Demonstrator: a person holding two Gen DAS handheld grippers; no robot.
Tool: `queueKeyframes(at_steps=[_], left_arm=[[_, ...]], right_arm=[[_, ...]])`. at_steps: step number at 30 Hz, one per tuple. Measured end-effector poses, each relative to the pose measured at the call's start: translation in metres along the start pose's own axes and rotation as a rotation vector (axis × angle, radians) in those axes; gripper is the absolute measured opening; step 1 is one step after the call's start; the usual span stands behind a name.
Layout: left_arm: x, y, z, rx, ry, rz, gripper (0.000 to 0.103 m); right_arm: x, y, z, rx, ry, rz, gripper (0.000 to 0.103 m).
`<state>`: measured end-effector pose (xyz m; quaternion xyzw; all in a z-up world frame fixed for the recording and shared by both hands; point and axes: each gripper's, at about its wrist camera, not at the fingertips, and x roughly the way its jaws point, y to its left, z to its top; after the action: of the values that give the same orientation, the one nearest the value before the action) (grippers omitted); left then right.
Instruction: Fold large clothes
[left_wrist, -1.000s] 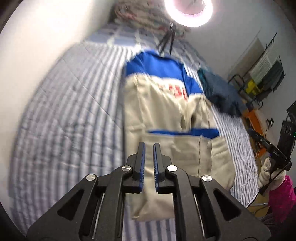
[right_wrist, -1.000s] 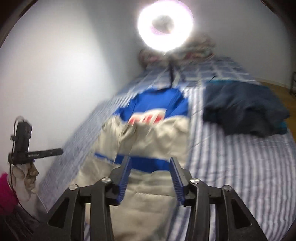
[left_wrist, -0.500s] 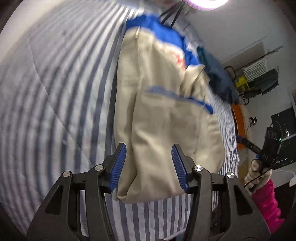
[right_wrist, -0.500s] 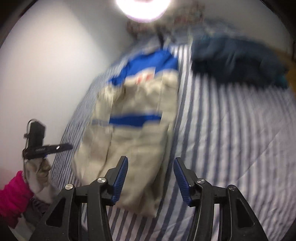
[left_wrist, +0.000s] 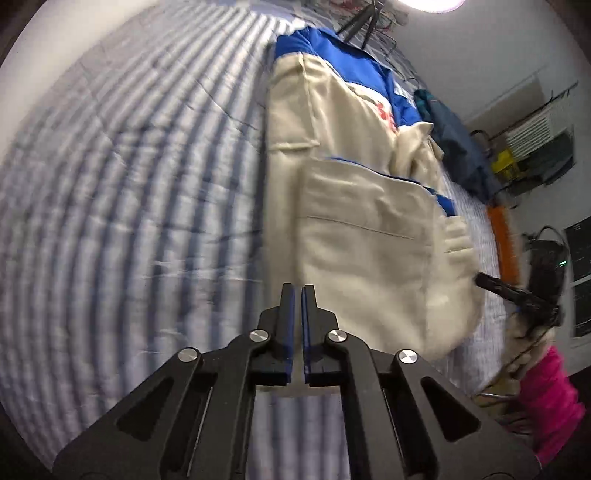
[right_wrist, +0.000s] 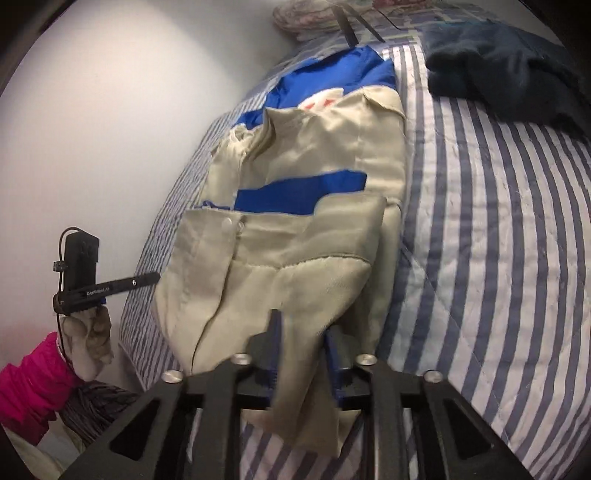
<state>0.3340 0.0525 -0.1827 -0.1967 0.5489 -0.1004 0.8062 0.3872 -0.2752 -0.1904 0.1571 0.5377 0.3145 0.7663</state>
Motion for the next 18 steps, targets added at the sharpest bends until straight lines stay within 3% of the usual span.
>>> queueKeyframes(at_steps=[2, 4, 7, 12, 18], left_arm=[[-0.014, -0.003, 0.003, 0.002, -0.036, 0.016, 0.001], [-0.026, -0.015, 0.006, 0.045, -0.086, 0.020, 0.001], [-0.033, -0.058, 0.011, 0.149, -0.114, -0.032, 0.001], [-0.002, -0.143, 0.013, 0.320, -0.072, -0.115, 0.001], [0.065, -0.208, 0.011, 0.418, 0.018, -0.170, 0.001]], right_arm=[[-0.009, -0.002, -0.006, -0.042, 0.001, -0.009, 0.031], [-0.018, -0.006, -0.015, -0.058, 0.001, 0.015, 0.039], [-0.019, -0.008, -0.026, -0.092, 0.029, 0.061, 0.042], [-0.009, -0.007, -0.040, -0.154, 0.067, 0.082, 0.042], [-0.007, -0.014, -0.046, -0.165, 0.050, 0.142, 0.040]])
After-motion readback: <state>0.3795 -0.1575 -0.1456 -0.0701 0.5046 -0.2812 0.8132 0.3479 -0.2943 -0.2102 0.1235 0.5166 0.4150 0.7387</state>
